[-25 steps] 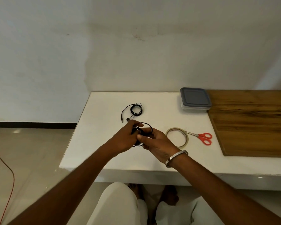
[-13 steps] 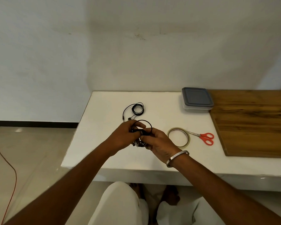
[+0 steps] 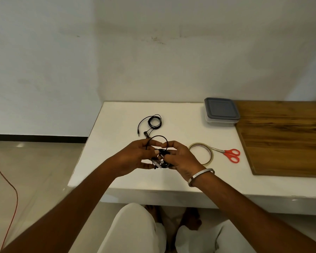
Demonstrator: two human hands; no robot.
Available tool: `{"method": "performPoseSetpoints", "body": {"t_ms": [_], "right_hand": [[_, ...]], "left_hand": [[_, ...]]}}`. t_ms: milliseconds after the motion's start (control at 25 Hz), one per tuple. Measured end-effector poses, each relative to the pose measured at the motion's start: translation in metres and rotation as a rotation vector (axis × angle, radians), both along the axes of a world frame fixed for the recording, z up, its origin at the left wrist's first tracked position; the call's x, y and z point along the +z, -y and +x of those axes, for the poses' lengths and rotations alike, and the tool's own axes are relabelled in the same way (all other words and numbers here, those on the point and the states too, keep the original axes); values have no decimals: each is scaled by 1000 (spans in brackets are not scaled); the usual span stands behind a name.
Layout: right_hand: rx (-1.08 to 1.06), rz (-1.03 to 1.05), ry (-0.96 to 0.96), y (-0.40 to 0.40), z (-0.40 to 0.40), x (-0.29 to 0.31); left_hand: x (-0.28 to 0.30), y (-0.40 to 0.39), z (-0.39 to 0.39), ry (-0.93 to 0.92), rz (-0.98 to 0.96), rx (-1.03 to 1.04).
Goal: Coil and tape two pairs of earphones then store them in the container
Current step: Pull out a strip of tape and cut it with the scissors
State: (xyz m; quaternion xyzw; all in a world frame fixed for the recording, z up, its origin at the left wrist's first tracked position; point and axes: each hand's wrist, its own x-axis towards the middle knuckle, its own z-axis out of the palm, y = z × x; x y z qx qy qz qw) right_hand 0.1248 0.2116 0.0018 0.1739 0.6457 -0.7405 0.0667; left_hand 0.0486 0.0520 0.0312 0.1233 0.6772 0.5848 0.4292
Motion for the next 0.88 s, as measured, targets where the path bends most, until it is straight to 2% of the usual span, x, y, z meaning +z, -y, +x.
{"method": "performPoseSetpoints", "body": {"t_ms": [120,200,400,520,680,880], "right_hand": [[63,-120,-48,-1,4,2],[72,-101,-101,-1,6,3],[119,167,-294,-1,4,6],[57,317,-346,3,3,4],[-144,80,-203,-5,1,-3],[-353,-193,-133,-15,3,-6]], "left_hand": [[-4,0,2,85,39,50],[-7,0,2,115,60,89],[-11,-1,0,134,60,130],[-11,0,1,86,48,126],[-15,5,-2,-58,27,153],[-30,13,-5,-239,-185,102]]}}
